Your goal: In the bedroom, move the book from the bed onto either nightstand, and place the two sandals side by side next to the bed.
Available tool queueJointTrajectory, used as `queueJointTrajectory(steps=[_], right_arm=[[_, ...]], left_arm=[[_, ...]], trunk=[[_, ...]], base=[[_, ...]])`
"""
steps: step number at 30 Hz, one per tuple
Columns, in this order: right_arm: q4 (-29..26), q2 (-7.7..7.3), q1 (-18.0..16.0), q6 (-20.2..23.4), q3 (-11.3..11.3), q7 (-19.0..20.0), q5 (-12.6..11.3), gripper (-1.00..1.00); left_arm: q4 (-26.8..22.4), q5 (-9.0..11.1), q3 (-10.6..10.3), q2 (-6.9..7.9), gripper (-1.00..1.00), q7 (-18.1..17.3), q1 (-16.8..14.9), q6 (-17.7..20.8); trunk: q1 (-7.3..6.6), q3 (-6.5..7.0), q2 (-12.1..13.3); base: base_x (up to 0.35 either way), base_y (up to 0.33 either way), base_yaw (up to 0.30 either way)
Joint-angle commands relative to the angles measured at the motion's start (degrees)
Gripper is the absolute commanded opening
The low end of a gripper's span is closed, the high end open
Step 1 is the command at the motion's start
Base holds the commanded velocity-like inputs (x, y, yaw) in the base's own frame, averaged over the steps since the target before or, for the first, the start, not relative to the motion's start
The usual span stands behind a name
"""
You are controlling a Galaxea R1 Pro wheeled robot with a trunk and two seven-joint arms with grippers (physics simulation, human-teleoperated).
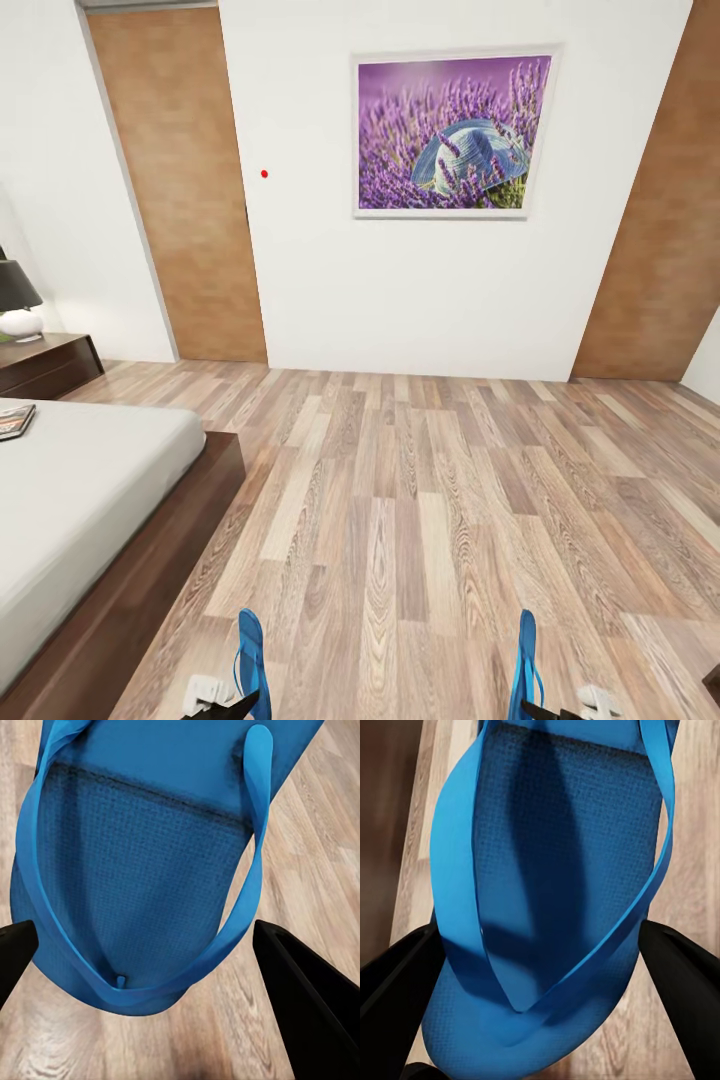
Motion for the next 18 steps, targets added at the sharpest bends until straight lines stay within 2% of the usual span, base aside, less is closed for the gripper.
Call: queueJointTrajectory(steps=[1,8,18], right_arm=[[0.0,-0.03,0.0,0.3,0.3,0.2,-0.5,-1.0],[0.0,-0.03,0.0,0.3,0.3,0.2,-0.5,-1.0],[0.0,-0.03,0.0,0.3,0.3,0.2,-0.5,-1.0]], left_arm=[[0.0,-0.6,0.4,-0.04,-1.0,-0.2,-0.1,-0.5],[0.0,-0.6,0.4,-0.04,-1.0,-0.2,-0.1,-0.5],[0.0,-0.6,0.4,-0.04,-1.0,-0.3,-0.1,-0.5]], trunk=[[-0.01,-0.05,0.0],[-0.01,-0.05,0.0],[-0.01,-0.05,0.0]], base=[[0.0,0.0,0.0],[0.0,0.0,-0.037],[0.0,0.0,-0.213]])
